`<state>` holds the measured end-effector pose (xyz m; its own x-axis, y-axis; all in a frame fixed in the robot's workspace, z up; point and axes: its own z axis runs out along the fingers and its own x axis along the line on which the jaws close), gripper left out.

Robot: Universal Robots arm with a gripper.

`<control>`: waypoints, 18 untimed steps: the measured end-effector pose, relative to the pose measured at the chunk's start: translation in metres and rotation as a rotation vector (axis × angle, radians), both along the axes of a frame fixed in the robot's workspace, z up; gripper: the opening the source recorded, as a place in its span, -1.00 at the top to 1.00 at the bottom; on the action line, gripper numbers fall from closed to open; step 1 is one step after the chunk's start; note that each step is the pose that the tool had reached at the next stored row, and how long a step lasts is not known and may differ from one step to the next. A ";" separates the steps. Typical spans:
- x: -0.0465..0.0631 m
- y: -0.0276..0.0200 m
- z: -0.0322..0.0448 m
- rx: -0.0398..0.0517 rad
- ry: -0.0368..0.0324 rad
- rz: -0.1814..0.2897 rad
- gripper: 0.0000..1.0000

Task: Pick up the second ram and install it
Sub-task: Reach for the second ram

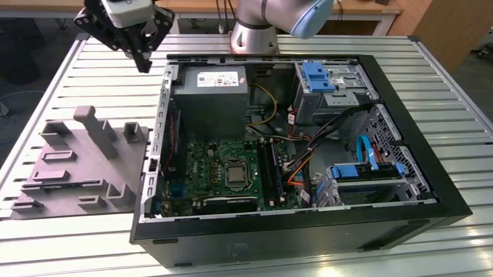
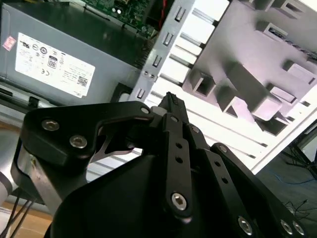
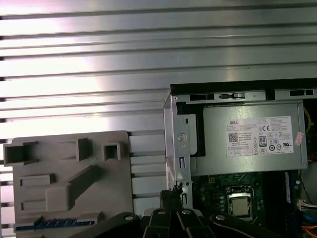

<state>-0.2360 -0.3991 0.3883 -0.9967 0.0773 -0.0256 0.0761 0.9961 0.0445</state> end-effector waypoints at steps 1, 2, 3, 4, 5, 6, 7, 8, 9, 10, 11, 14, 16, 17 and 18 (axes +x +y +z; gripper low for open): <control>-0.004 0.0000 -0.0001 0.0000 -0.0001 0.000 0.79; -0.007 0.0000 -0.0002 0.0000 -0.0002 0.000 0.79; -0.010 0.0000 -0.0003 0.0000 -0.0002 -0.001 0.79; -0.014 0.0000 -0.0004 0.0000 -0.0003 -0.001 0.79; -0.017 0.0000 -0.0004 -0.0001 -0.0003 -0.001 0.79; -0.020 0.0000 -0.0006 0.0000 -0.0004 -0.001 0.79; -0.024 0.0000 -0.0007 0.0000 -0.0004 -0.001 0.79; -0.027 0.0000 -0.0008 0.0000 -0.0005 -0.001 0.79; -0.030 0.0000 -0.0009 0.0000 -0.0005 -0.001 0.79; -0.033 0.0000 -0.0010 0.0000 -0.0005 -0.002 0.79; -0.036 0.0000 -0.0011 0.0000 -0.0006 -0.002 0.79; -0.045 0.0000 -0.0014 0.0000 -0.0005 -0.002 0.79; -0.051 0.0000 -0.0017 0.0000 -0.0007 -0.002 0.79; -0.054 0.0000 -0.0018 0.0000 -0.0007 -0.003 0.79; -0.057 0.0000 -0.0019 0.0000 -0.0007 -0.003 0.79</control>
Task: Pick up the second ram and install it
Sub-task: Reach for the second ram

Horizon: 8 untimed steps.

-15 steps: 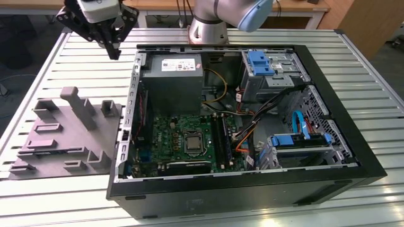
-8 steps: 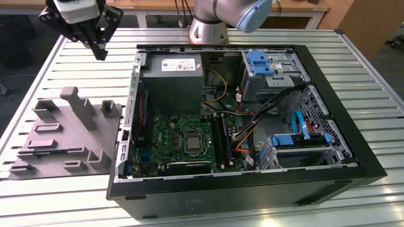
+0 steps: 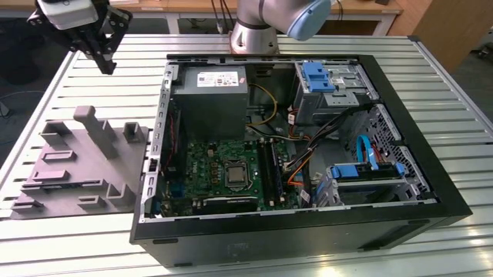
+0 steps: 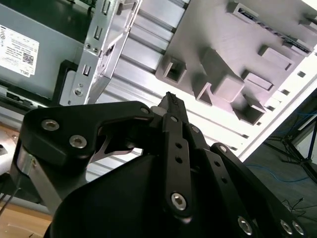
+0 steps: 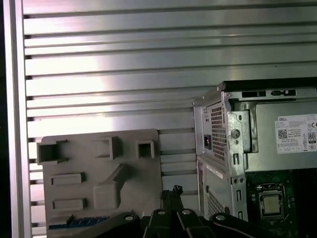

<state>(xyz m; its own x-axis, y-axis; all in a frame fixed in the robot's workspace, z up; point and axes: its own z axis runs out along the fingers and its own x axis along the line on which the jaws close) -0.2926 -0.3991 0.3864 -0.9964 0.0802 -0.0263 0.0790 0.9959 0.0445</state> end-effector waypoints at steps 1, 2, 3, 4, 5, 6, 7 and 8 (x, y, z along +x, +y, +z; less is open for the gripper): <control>-0.003 0.0000 -0.0001 0.0000 0.0000 0.000 0.79; -0.006 0.0000 -0.0002 -0.0001 0.0001 0.000 0.79; -0.009 0.0000 -0.0004 0.0000 0.0000 0.000 0.79; -0.012 0.0000 -0.0005 0.0001 -0.0001 -0.001 0.79; -0.016 0.0000 -0.0006 0.0000 -0.0001 -0.001 0.79; -0.019 0.0000 -0.0008 0.0000 -0.0001 -0.001 0.79; -0.022 0.0000 -0.0009 0.0000 0.0000 -0.001 0.79; -0.025 0.0000 -0.0010 -0.0001 0.0000 -0.002 0.79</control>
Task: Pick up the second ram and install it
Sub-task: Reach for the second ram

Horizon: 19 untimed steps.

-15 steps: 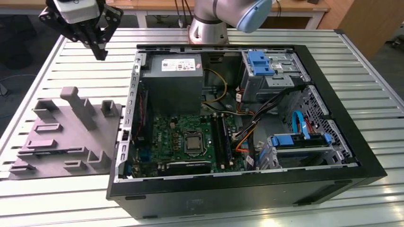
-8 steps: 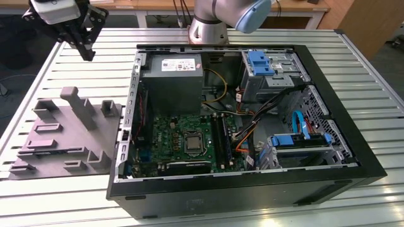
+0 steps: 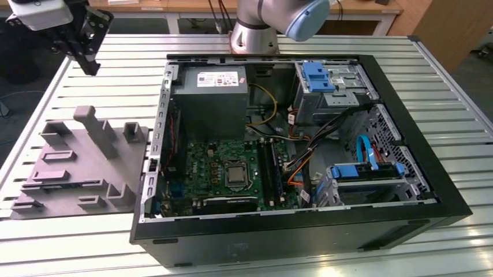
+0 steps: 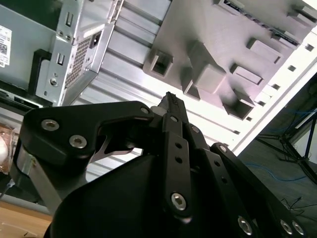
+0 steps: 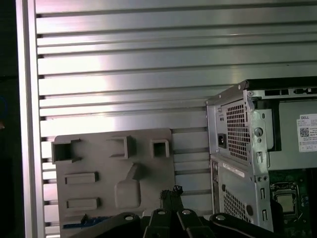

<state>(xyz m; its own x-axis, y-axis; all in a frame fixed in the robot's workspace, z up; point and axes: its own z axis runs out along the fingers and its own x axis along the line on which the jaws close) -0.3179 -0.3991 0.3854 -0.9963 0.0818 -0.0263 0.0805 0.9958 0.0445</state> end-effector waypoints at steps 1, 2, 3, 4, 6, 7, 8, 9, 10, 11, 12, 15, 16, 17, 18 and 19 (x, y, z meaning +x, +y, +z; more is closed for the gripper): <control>-0.003 0.0000 -0.0002 0.0000 0.0000 0.000 0.79; -0.006 0.0000 -0.0004 0.0000 -0.0001 0.000 0.79; -0.008 0.0000 -0.0007 0.0001 -0.0001 -0.001 0.79; -0.010 0.0000 -0.0009 0.0001 -0.0001 -0.001 0.79; -0.012 -0.0003 -0.0016 0.0000 -0.0001 -0.001 0.79; -0.013 -0.0008 -0.0019 0.0001 -0.0001 -0.001 0.79; -0.014 -0.0016 -0.0022 0.0001 -0.0001 -0.001 0.79; -0.014 -0.0027 -0.0025 0.0000 -0.0002 -0.001 0.79; -0.015 -0.0041 -0.0027 -0.0001 0.0000 -0.001 0.79; -0.015 -0.0056 -0.0031 -0.0001 -0.0001 -0.001 0.79; -0.015 -0.0076 -0.0034 -0.0001 -0.0001 -0.001 0.79; -0.017 -0.0138 -0.0043 0.0000 -0.0001 -0.001 0.79; -0.018 -0.0162 -0.0046 0.0000 -0.0001 -0.001 0.79; -0.018 -0.0186 -0.0048 -0.0001 0.0000 -0.001 0.79; -0.018 -0.0213 -0.0051 -0.0001 0.0000 -0.001 0.79; -0.019 -0.0237 -0.0054 -0.0001 0.0000 -0.001 0.79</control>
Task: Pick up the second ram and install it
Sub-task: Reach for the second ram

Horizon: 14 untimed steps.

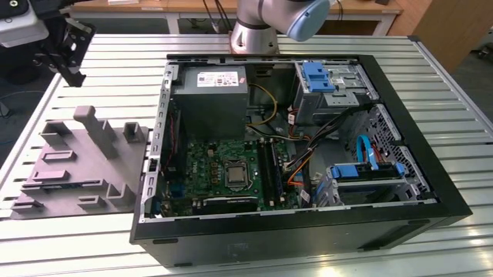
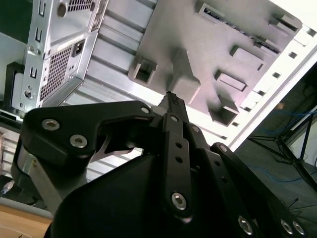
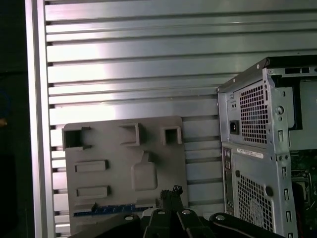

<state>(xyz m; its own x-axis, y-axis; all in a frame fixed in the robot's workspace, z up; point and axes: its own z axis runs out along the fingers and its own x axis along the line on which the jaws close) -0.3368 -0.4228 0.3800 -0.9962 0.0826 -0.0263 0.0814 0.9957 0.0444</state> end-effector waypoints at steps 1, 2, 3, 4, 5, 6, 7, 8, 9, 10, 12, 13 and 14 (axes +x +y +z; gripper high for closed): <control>0.000 -0.0024 -0.0003 0.0000 -0.0001 0.000 0.79; -0.001 -0.0049 -0.0006 0.0001 -0.0001 0.000 0.79; -0.001 -0.0075 -0.0008 0.0000 -0.0001 0.000 0.79; -0.002 -0.0101 -0.0009 -0.0001 0.0000 0.000 0.79; -0.002 -0.0128 -0.0012 -0.0001 0.0000 0.000 0.79; -0.003 -0.0156 -0.0016 -0.0001 -0.0001 0.000 0.79; -0.004 -0.0181 -0.0020 0.0000 -0.0002 0.000 0.79; -0.004 -0.0206 -0.0024 -0.0001 -0.0001 0.000 0.79; -0.005 -0.0230 -0.0028 -0.0001 -0.0001 0.000 0.79; -0.006 -0.0253 -0.0033 -0.0001 0.0000 0.000 0.79; -0.008 -0.0295 -0.0047 -0.0001 -0.0002 0.000 0.79; -0.010 -0.0313 -0.0055 -0.0001 -0.0001 0.000 0.79; -0.011 -0.0329 -0.0064 -0.0002 -0.0001 0.000 0.79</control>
